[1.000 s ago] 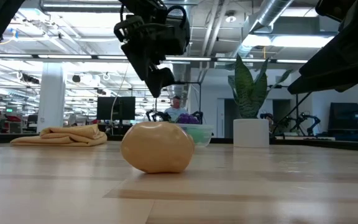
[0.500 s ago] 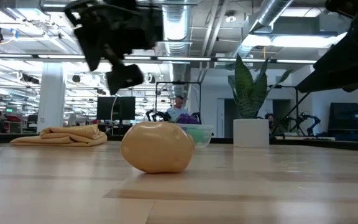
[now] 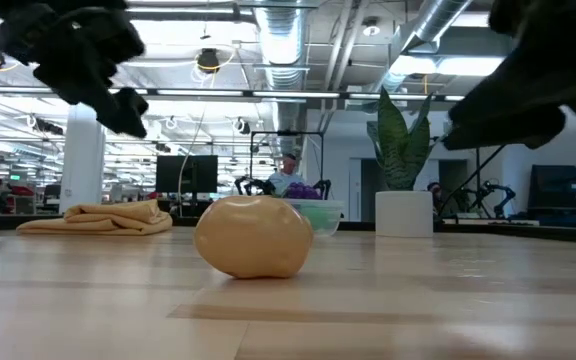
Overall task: Pick and placing Produce into tupperware
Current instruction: Put the strawberry into the transparent bin
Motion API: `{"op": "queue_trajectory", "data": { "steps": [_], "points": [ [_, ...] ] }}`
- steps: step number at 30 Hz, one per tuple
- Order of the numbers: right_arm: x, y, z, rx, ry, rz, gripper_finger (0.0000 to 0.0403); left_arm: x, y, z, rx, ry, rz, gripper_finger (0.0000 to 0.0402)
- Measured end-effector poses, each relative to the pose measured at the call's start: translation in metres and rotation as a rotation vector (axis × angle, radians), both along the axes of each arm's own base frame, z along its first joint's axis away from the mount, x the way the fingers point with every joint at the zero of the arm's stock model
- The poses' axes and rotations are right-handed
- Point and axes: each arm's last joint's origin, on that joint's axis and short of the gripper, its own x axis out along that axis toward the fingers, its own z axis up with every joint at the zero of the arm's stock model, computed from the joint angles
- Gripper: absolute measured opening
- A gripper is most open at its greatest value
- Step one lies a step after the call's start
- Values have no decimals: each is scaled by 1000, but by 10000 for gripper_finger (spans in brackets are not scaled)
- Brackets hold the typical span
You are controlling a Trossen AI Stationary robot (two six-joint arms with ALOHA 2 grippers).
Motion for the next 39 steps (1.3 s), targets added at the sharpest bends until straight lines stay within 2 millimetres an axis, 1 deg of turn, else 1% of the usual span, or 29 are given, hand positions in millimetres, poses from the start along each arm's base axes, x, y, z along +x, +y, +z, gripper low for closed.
{"op": "queue_trajectory", "data": {
  "steps": [3, 7, 12, 15, 17, 20, 22, 27, 32, 35, 39],
  "points": [
    [8, -11, 0, 1, -3, -47, 265, -16, -3, -8, -7, -148, 78, 265],
    [20, -29, 1, -27, -3, -104, 265, -29, -5, -9, -18, -314, 138, 265],
    [36, -55, 3, -25, -31, -205, 265, -33, -8, -14, -14, -428, 166, 265],
    [48, -66, -8, -41, -17, -216, 265, -32, -10, -22, -12, -464, 164, 265],
    [61, -69, -16, -25, -34, -170, 265, -32, -11, -29, -15, -474, 155, 265],
    [77, -75, -38, -28, -11, -107, 265, -32, -12, -38, -21, -489, 140, 265],
    [89, -79, -48, -45, -3, -120, 265, -32, -13, -43, -22, -494, 138, 265],
    [112, -92, -67, -71, 33, -180, 265, -32, -13, -42, -25, -501, 135, 265],
    [130, -99, -77, -87, 52, -191, 265, -32, -13, -44, -23, -479, 136, 265],
    [139, -97, -73, -101, 35, -179, 265, -32, -13, -46, -25, -465, 137, 265],
    [142, -97, -71, -114, 37, -172, 265, -33, -13, -47, -23, -446, 139, 265]
  ]
}}
